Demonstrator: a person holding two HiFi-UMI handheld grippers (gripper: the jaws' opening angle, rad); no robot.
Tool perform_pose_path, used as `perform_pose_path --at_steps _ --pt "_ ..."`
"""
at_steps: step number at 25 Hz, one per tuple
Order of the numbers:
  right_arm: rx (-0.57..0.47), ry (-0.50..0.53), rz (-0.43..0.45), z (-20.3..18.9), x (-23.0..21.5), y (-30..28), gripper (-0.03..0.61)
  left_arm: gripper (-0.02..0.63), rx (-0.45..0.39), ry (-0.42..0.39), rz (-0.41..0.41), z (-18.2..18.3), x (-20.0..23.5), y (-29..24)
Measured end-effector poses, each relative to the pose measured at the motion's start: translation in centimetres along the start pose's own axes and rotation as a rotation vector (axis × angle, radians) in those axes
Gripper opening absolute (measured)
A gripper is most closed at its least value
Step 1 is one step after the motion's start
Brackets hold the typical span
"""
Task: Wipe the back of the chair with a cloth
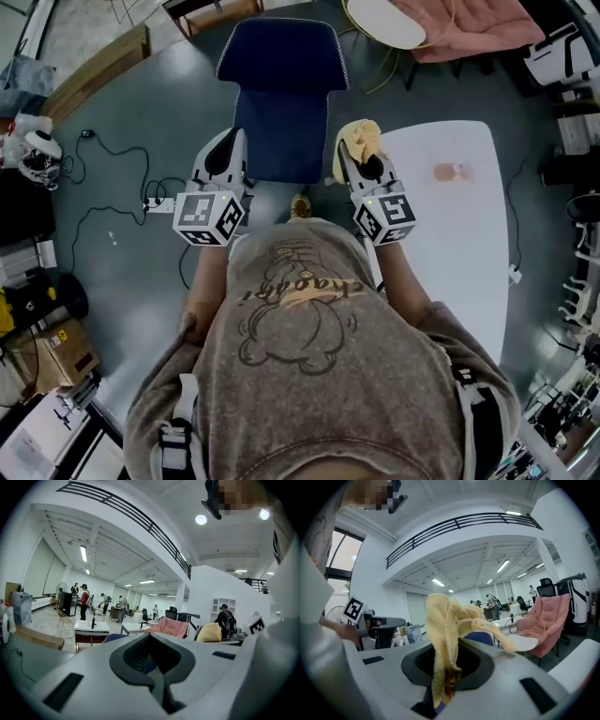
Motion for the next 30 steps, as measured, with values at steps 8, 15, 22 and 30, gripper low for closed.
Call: perform_pose_path --at_steps 8,15,22,30 --pt "0.007 -0.006 0.020 0.7 -1.8 -4.0 0.071 0.008 0.003 -0.004 0.027 0.7 1.9 -2.4" --pt "0.010 -0.015 -0.020 0.8 -1.9 -7.0 0.071 0.008 0.018 -0.021 -0.013 1.1 4.5 -4.7" --pt "0.018 -0.026 -0.067 0.7 -2.1 -10.2 0.071 0.008 0.037 -0.024 -0.062 1.6 7.8 -7.9" --pt "0.026 -0.041 -0.101 -0.2 -3.1 -13.9 0.071 0.008 0.067 -0.014 -0.118 0.7 10.4 -12.2"
Point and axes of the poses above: the fingertips, and each gripper's own axes: y backward along the fingers, x to its left, z out of its top, the point moved 9 cm from there along y, backward along the fingers, and after that the axes turned 1 degree about -z, right-handed, at the moved point
